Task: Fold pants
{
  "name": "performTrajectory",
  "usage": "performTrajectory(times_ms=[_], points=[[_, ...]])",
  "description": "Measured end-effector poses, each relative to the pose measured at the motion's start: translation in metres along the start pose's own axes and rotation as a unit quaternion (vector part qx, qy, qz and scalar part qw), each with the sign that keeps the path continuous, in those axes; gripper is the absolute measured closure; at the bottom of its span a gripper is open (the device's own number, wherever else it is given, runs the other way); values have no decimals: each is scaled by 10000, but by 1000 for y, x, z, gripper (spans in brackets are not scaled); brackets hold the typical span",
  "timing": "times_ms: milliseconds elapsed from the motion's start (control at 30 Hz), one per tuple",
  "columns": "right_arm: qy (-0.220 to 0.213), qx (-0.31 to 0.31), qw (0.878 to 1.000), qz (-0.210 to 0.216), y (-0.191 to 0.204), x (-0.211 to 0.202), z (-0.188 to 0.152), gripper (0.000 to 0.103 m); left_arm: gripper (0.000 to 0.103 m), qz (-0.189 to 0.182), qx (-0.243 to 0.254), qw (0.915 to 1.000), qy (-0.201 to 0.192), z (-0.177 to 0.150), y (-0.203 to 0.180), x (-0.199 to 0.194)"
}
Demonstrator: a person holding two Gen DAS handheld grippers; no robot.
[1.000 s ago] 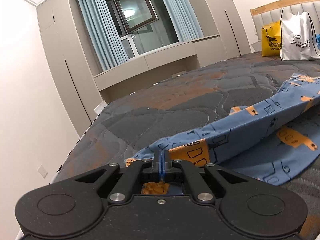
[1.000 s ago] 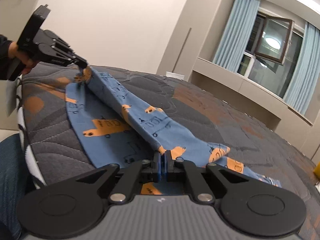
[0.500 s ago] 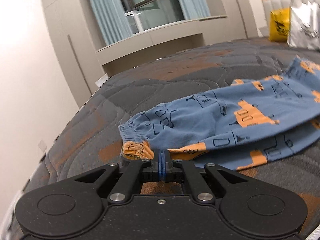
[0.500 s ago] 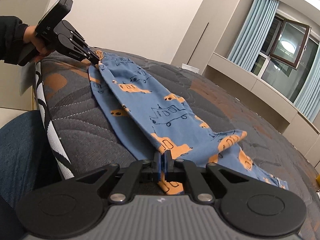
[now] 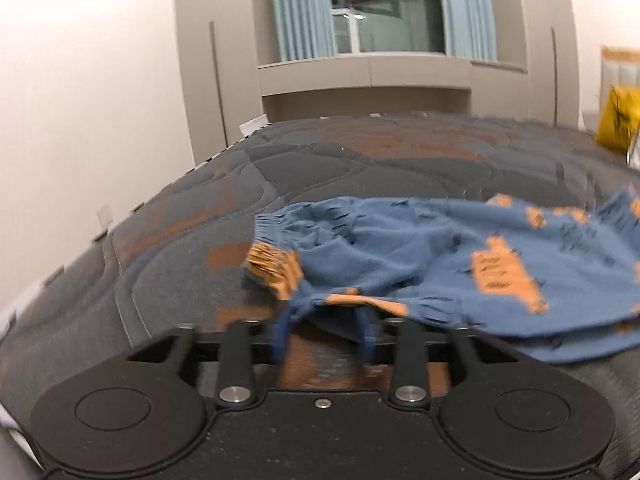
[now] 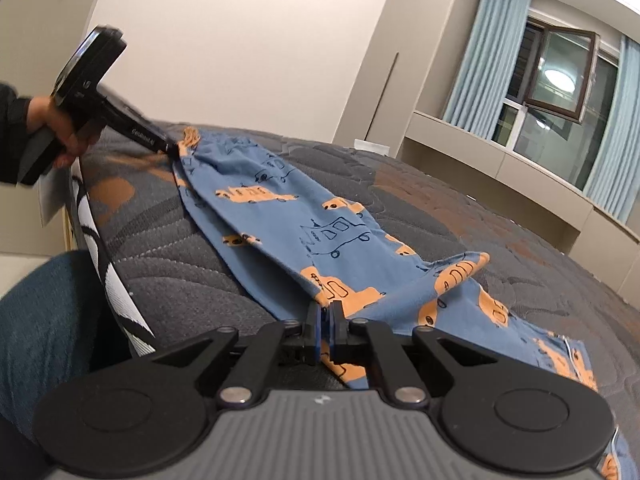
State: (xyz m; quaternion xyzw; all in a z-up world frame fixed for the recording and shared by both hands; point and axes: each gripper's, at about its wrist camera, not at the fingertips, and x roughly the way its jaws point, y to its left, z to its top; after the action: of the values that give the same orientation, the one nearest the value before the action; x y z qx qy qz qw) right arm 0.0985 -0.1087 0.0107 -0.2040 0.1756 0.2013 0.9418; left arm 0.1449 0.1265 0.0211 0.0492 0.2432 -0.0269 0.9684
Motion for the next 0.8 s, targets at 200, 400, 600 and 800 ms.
performTrajectory(times_ms=[200, 400, 600, 800], points=[[-167, 443, 9989, -51, -17, -18, -8, 20, 1, -223, 27, 9991, -358, 4, -56, -23], [-397, 1185, 9901, -639, -57, -59, -34, 0, 1, -936, 519, 9935, -377, 16, -131, -26], [-290, 2570, 9572, -1302, -131, -96, -73, 0, 1, -1926, 1402, 9703, -415, 9, -212, -28], [6, 3607, 9277, -965, -214, -102, -91, 0, 1, -2013, 2336, 9499, -507, -8, -264, -31]])
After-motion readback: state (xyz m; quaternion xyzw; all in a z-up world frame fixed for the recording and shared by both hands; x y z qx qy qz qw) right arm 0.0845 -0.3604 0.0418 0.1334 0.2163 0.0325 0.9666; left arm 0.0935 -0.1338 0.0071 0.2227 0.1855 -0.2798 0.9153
